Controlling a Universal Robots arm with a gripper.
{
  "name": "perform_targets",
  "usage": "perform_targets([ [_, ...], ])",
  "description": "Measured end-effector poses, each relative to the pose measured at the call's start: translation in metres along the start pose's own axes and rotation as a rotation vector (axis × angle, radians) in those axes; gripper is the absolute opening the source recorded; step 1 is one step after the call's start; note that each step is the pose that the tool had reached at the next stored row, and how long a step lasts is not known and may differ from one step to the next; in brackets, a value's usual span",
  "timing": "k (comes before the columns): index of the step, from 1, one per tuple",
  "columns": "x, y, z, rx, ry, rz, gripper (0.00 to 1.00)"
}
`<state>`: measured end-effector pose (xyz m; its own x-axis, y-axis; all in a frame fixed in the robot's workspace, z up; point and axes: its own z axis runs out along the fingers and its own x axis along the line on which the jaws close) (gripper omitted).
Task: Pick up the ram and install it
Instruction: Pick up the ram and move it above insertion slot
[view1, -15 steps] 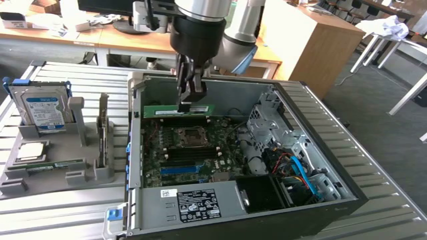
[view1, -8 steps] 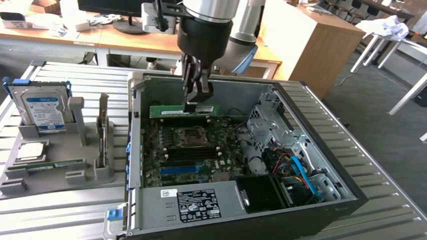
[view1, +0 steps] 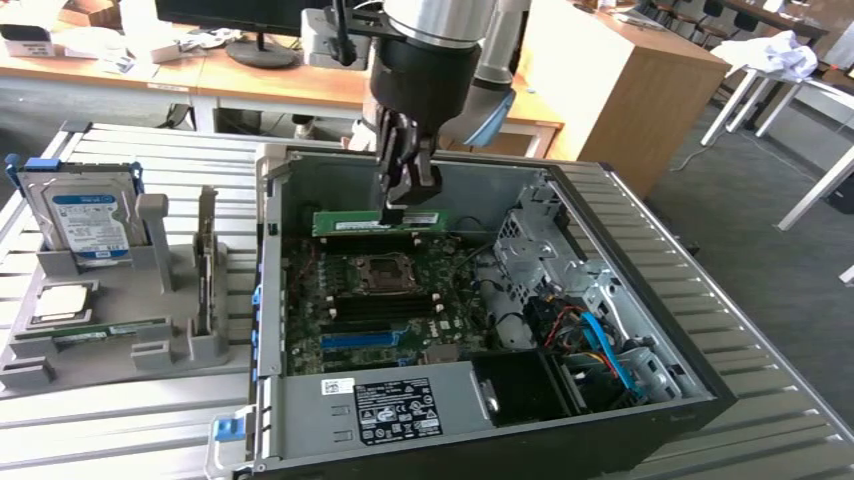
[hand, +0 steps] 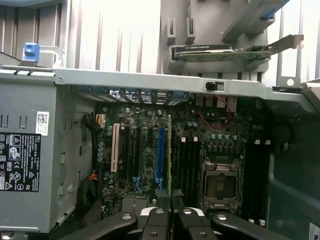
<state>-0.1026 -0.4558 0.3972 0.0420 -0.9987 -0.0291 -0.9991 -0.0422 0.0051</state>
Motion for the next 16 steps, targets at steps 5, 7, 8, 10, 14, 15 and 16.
perform_targets([
  [5,0.0,-0.0072,-0.0001,0.0,0.0,0.0,0.13],
  [7,0.0,-0.0101,-0.0001,0.0,0.0,0.0,0.13],
  [8,0.0,-0.0116,-0.0001,0.0,0.0,0.0,0.13],
  [10,0.001,-0.0146,-0.0001,0.0,0.0,0.0,0.13],
  [14,0.001,-0.0214,-0.0001,0.0,0.0,0.0,0.13],
  [15,0.001,-0.0232,-0.0001,0.0,0.0,0.0,0.13],
  [16,0.001,-0.0248,-0.0002,0.0,0.0,0.0,0.13],
])
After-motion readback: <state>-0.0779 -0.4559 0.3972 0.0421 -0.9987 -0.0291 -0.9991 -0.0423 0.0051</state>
